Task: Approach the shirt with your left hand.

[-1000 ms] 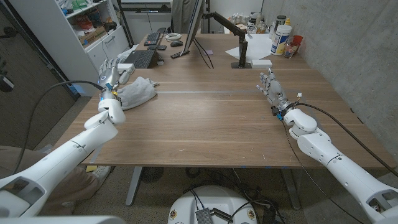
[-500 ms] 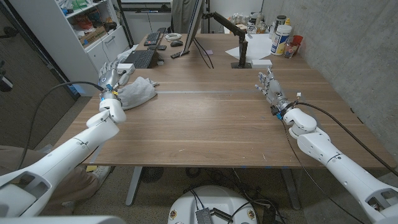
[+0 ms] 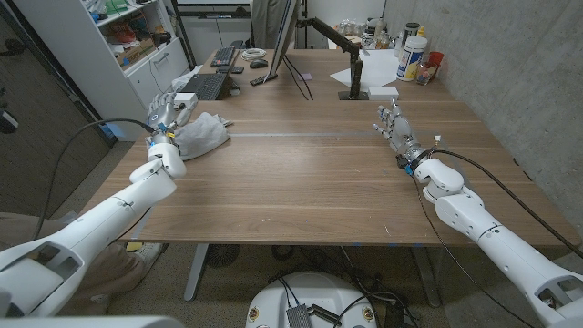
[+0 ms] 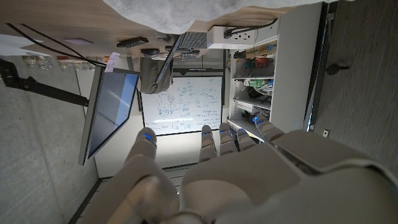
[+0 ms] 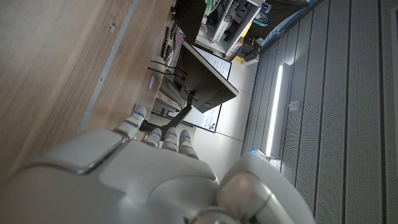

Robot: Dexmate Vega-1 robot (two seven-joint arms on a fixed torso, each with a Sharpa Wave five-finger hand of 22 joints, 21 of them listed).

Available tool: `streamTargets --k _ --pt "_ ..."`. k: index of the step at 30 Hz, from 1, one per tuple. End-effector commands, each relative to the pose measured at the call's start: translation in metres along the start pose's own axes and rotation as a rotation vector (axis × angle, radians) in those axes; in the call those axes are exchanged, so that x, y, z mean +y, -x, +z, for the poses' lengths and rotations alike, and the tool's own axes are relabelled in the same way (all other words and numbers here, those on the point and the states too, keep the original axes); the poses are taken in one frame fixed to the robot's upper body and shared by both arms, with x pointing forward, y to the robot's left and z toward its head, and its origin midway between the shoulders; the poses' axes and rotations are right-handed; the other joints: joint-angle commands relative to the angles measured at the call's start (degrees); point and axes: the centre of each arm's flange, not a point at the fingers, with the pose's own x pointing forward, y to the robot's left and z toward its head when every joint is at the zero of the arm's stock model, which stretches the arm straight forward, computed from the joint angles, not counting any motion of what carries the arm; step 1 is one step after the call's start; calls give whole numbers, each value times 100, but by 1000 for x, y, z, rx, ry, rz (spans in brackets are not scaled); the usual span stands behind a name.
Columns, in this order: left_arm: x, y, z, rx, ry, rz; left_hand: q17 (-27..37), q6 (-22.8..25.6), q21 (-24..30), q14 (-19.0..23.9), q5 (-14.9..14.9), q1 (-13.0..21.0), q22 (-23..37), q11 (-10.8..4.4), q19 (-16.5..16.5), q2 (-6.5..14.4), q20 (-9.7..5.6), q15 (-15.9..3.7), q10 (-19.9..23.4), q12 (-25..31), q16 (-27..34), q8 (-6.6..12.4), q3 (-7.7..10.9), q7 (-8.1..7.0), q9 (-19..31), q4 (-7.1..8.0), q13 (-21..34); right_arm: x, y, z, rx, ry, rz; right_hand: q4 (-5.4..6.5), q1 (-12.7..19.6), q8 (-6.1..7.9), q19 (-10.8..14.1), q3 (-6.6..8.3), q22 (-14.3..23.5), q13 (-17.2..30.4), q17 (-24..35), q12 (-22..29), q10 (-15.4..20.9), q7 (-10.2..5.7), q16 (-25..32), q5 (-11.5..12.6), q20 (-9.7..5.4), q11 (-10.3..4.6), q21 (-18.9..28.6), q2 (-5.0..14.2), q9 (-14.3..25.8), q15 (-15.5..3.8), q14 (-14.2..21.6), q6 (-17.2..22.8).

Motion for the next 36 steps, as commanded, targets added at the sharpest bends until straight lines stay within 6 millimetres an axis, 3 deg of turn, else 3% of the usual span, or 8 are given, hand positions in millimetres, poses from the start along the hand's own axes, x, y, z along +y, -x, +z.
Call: streamTargets --k 1,36 --pt "-14 -15 3 4 -27 -47 18 10 -6 -59 -12 80 4 6 -38 5 21 -5 -79 -15 -27 -12 26 15 31 -21 21 3 -2 6 -22 -2 12 21 -5 38 -3 -19 17 19 7 24 26 -10 24 2 -2 5 31 44 18 12 -112 53" --pt "-39 -22 -4 22 -10 -63 15 120 5 -39 -10 134 3 -14 27 29 2 -15 -2 9 -14 17 40 21 31 -28 22 10 -9 11 -18 18 30 20 -3 31 -2 -36 17 20 5 21 37 1 24 5 4 -1 28 57 18 17 -106 52"
